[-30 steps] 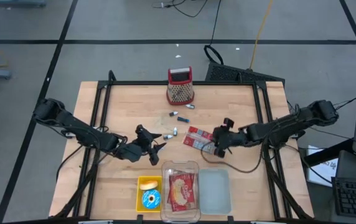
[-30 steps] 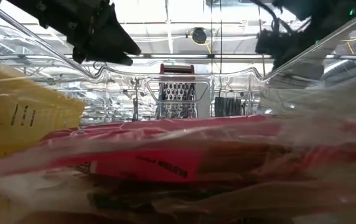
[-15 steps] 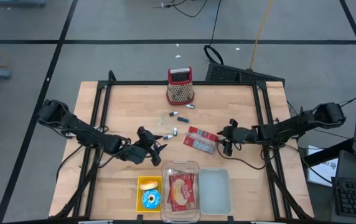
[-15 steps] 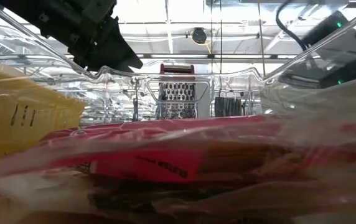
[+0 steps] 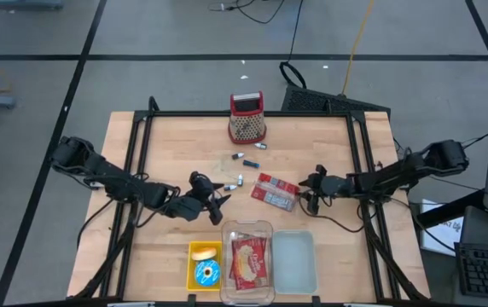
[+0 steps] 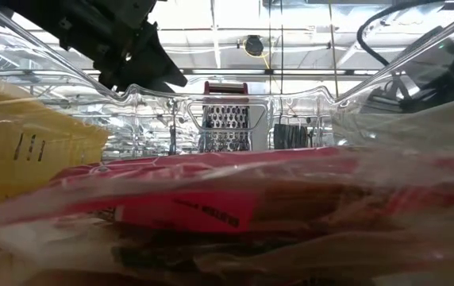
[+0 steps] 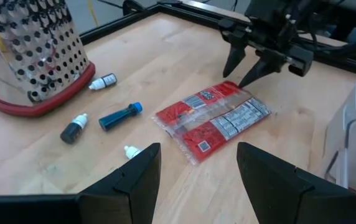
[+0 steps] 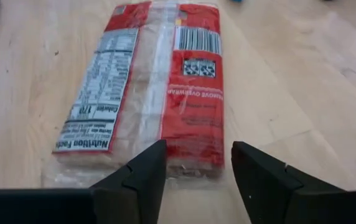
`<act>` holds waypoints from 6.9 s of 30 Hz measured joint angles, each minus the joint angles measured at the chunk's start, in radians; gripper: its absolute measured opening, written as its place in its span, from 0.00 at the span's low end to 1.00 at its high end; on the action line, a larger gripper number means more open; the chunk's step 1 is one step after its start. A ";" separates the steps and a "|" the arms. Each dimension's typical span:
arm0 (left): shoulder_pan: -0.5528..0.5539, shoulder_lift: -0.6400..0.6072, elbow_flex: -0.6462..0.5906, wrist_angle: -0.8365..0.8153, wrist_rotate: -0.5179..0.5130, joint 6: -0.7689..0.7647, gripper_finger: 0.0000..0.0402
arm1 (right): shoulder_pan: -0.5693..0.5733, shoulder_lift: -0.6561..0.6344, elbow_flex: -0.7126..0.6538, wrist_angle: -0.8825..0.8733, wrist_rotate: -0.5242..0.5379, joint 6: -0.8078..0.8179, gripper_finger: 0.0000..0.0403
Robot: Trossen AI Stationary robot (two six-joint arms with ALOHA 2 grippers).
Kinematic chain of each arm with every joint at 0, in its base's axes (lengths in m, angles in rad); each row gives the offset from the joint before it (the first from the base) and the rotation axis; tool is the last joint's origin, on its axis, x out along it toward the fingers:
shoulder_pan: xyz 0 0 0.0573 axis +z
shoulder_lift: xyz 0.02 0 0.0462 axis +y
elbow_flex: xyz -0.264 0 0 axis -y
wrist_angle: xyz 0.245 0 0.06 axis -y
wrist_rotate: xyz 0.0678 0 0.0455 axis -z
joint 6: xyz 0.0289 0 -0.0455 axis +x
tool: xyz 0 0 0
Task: Pick & Place Food Item
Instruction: Put the popcorn bag into the transparent bin
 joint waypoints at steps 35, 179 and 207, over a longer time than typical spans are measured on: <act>0.015 0.000 0.000 -0.003 0.020 0.001 0.53 | -0.106 0.129 -0.002 0.183 -0.148 -0.184 0.00; -0.083 0.358 0.879 -0.823 0.736 -0.001 0.00 | 0.312 -0.210 0.188 0.260 0.536 -0.437 0.35; -0.082 0.506 0.873 -0.675 0.899 0.007 0.07 | 0.312 -0.210 0.187 0.229 0.535 -0.436 0.35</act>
